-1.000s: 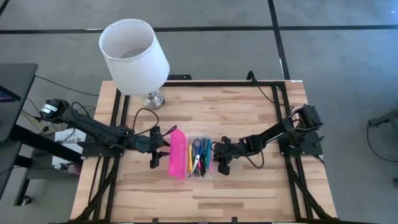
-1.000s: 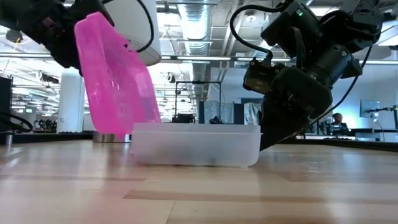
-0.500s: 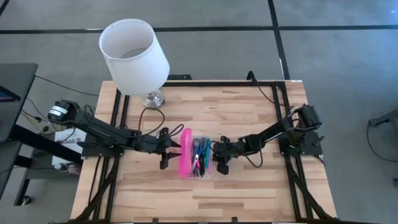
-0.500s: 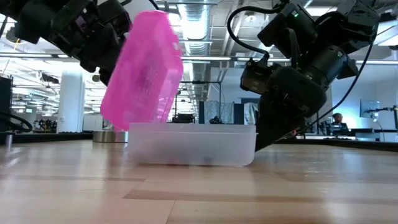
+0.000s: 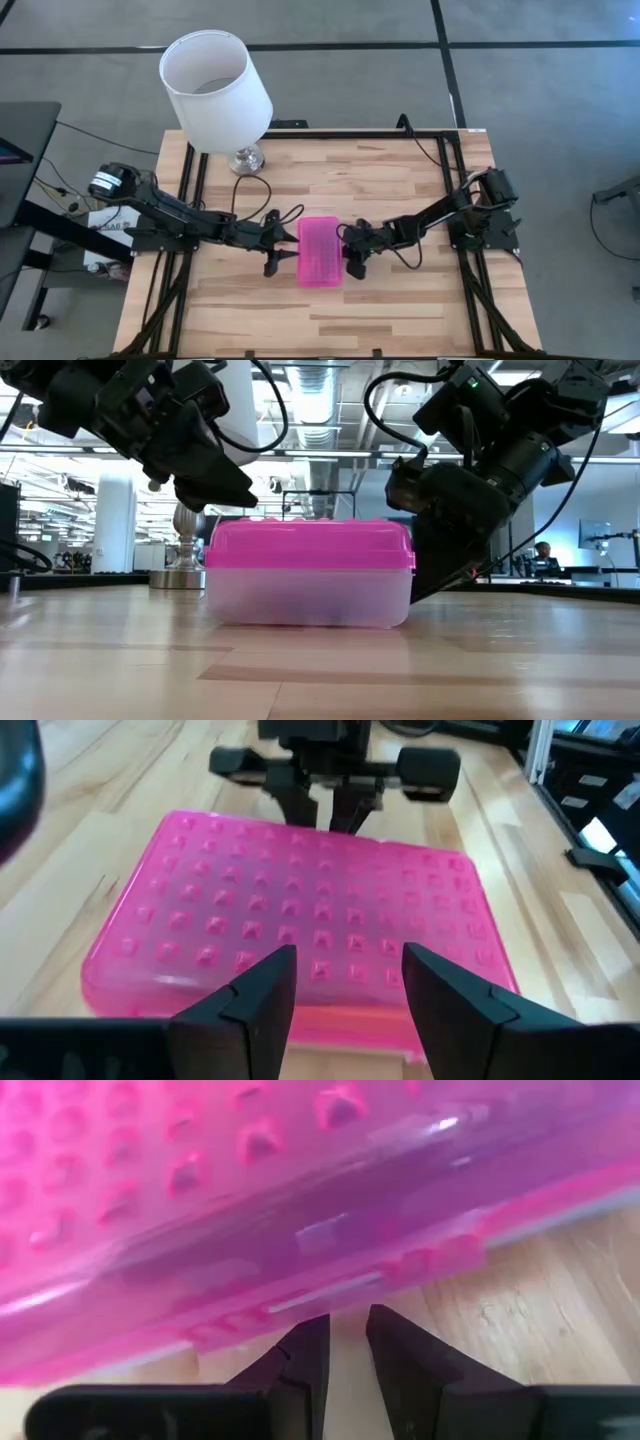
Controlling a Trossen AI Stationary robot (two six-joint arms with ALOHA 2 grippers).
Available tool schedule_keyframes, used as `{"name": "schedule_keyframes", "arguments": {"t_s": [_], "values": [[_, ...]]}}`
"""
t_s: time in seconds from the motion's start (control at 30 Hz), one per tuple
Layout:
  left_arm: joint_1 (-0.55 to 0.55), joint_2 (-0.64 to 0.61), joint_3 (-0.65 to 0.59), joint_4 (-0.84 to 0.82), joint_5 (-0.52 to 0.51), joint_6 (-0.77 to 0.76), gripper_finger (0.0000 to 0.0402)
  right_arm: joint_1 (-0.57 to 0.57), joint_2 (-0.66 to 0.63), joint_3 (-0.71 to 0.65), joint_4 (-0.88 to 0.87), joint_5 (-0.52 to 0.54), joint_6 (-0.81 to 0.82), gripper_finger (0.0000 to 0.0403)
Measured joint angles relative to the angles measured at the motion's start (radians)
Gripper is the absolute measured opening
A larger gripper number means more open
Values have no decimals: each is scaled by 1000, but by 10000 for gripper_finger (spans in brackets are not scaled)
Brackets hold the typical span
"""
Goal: Pick & place school supplies into a supply box
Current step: Close the supply box
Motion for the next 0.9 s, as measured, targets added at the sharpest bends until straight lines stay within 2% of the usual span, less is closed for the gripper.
{"name": "schedule_keyframes", "arguments": {"t_s": [0.2, 0.43, 0.57, 0.67, 0.8, 0.9], "values": [[0, -65, 0, -136, -2, -44, 178, 8, -40, -1, -82, 8, 63, 75], [0, -180, 1, -297, -72, -91, 178, 14, -203, -3, -296, 72, 62, 75], [0, -189, 1, -378, -87, -135, 178, 21, -296, -3, -193, 97, -6, 75], [10, -145, 1, -391, -45, -173, 178, 20, -319, -1, -67, 101, -91, 75], [9, -73, 0, -326, 26, -161, 178, -4, -309, -3, -48, 87, -112, 75], [-5, -7, 0, -268, 43, -121, 178, -13, -297, -1, -31, 77, -128, 75]]}}
